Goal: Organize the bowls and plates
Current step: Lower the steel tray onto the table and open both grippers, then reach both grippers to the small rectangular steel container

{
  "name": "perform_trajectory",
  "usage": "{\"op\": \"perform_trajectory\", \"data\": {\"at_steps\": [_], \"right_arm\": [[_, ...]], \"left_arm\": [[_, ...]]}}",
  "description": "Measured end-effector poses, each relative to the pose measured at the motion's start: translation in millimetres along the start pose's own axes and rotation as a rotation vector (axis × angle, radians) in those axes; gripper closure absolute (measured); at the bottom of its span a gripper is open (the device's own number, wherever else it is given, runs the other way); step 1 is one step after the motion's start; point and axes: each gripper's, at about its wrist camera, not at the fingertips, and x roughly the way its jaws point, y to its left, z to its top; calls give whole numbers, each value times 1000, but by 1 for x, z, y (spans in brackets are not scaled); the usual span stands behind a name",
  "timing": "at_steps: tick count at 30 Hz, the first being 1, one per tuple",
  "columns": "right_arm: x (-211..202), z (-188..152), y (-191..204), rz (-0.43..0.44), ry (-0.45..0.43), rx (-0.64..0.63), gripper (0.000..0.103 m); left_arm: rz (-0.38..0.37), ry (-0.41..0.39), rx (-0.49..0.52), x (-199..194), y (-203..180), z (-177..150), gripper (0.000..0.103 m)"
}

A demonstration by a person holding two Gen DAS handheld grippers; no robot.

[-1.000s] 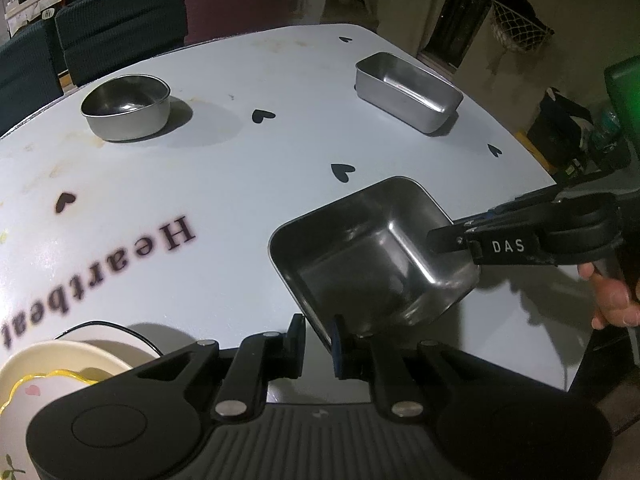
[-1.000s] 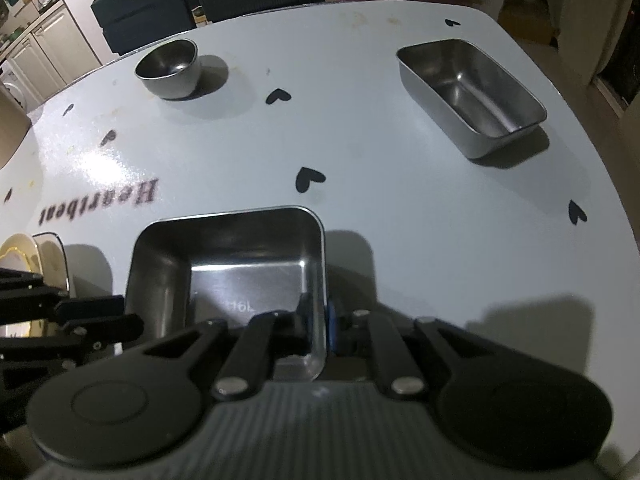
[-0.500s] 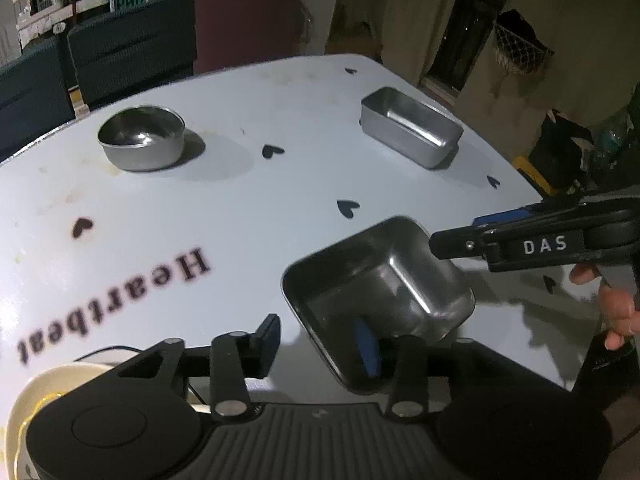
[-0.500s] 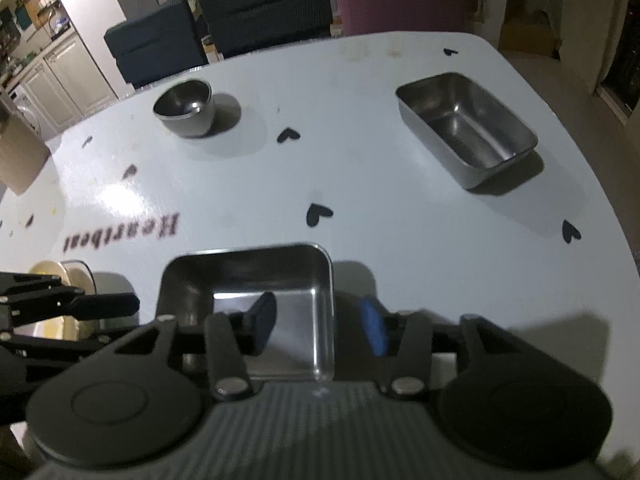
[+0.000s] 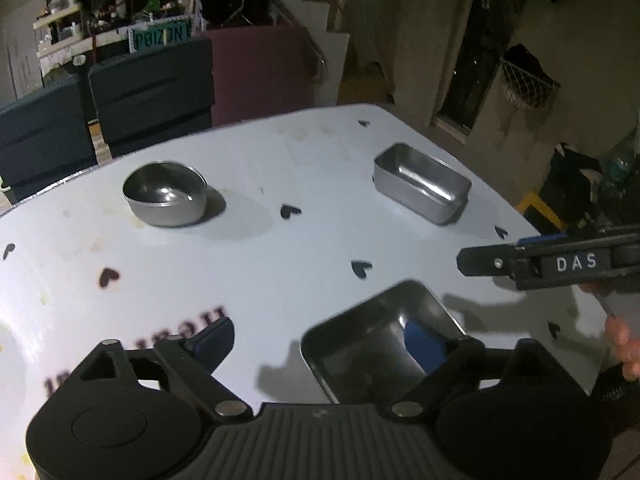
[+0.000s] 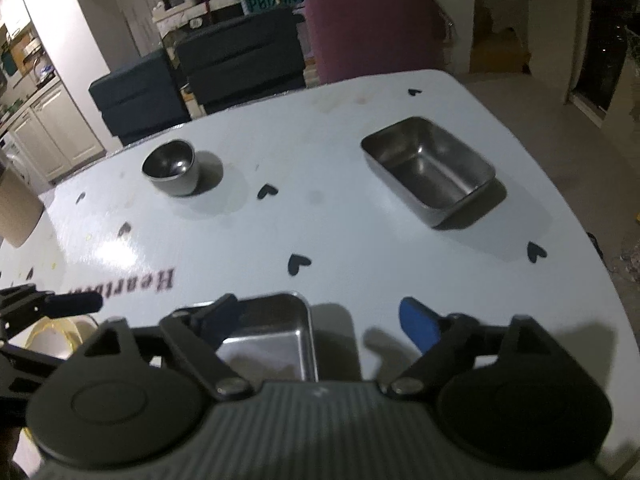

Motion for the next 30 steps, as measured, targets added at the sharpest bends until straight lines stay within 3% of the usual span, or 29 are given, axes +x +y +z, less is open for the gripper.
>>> {"op": "perform_trajectory", "data": {"at_steps": [6,14,21,30], "right_arm": [[-3,6,-8,-19,-52,43,0],[-2,17,-26,-87,-139,152,0],[4,26,-60,-160,-200,304,0],[23,28,-89,-196,-234,501,0]], "left_arm": [[26,-57,-5,2,-2,13,3],[63,-144,-8,10,-9,33,0],[74,-172,-40,27,-15,52,0],[86,-166,2,54,-28,63,0]]}}
